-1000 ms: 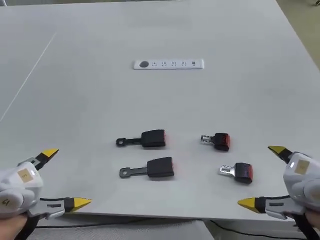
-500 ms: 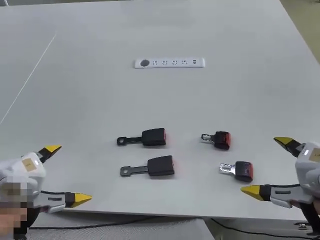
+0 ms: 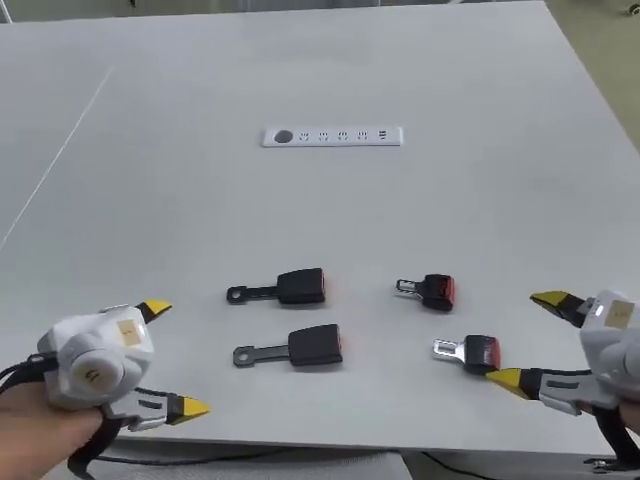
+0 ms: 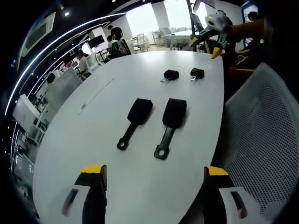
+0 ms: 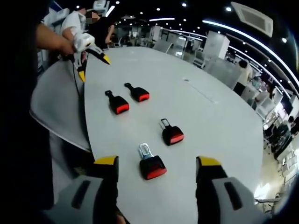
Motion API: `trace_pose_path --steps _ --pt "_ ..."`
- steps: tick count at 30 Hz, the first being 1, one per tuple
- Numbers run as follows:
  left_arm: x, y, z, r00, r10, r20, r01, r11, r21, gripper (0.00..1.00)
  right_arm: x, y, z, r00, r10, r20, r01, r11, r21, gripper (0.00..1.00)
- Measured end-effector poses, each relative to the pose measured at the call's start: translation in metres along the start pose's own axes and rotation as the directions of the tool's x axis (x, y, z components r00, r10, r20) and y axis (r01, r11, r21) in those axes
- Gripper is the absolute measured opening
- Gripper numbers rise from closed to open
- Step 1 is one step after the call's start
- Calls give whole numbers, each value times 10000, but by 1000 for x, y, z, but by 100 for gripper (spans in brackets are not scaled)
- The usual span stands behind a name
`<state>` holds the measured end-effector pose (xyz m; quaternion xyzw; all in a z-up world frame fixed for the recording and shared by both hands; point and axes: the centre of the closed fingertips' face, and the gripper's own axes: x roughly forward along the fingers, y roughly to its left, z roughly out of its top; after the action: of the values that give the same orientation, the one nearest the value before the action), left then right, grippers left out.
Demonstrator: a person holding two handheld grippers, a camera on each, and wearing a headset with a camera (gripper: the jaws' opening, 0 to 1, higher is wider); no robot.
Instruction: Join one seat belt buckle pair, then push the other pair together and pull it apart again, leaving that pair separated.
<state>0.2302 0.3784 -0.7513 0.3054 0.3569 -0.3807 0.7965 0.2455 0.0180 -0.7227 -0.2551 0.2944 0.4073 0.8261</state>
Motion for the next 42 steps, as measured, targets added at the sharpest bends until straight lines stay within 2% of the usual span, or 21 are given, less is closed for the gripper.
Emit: trace_pose_path --steps 2,4,7,11,13,17,22,25,28,31,33,37,40,42 --pt "8 -4 3 9998 -159 -122 160 9999 51 86 2 0 -3 9999 65 -85 -66 9999 -130 66" --pt "16 -8 11 9995 -281 -167 284 9994 176 84 4 2 -6 9995 182 -266 -186 9997 -180 65" --pt "26 -13 27 9988 -477 -51 478 9985 273 83 8 6 -11 9980 361 -517 -384 9983 -436 63" --pt "39 -19 42 9969 -769 157 767 9970 137 80 11 8 -14 9965 499 -677 -537 9970 -564 61" --pt "47 -23 47 9953 -958 133 955 9952 223 79 14 9 -15 9954 605 -744 -648 9962 -576 59" --pt "63 -35 55 9891 -1475 25 1473 9885 354 78 20 8 -21 9929 787 -893 -844 9945 -619 57" --pt "78 -47 67 9785 -2061 92 2052 9769 588 68 28 11 -30 9852 1196 -1224 -1293 9888 -746 51" --pt "87 -50 69 9758 -2187 -71 2187 9733 692 69 33 11 -35 9804 1391 -1394 -1516 9849 -833 49" --pt "93 -52 71 9709 -2389 -166 2394 9665 922 65 40 12 -39 9746 1638 -1524 -1772 9811 -783 48" --pt "99 -54 73 9641 -2650 -157 2652 9586 1033 61 48 13 -43 9681 1814 -1730 -1994 9755 -929 46" --pt "102 -57 70 9564 -2885 -449 2915 9522 909 54 54 14 -44 9647 1905 -1817 -2108 9724 -1000 46" --pt "108 -52 71 9580 -2807 -582 2851 9540 922 52 63 13 -45 9577 2088 -1978 -2341 9654 -1145 45" --pt "112 -51 69 9562 -2843 -691 2899 9526 925 51 69 11 -48 9508 2264 -2115 -2542 9603 -1152 44" --pt "113 -53 70 9528 -2953 -711 3016 9474 1073 49 72 9 -52 9449 2404 -2221 -2694 9567 -1105 42"
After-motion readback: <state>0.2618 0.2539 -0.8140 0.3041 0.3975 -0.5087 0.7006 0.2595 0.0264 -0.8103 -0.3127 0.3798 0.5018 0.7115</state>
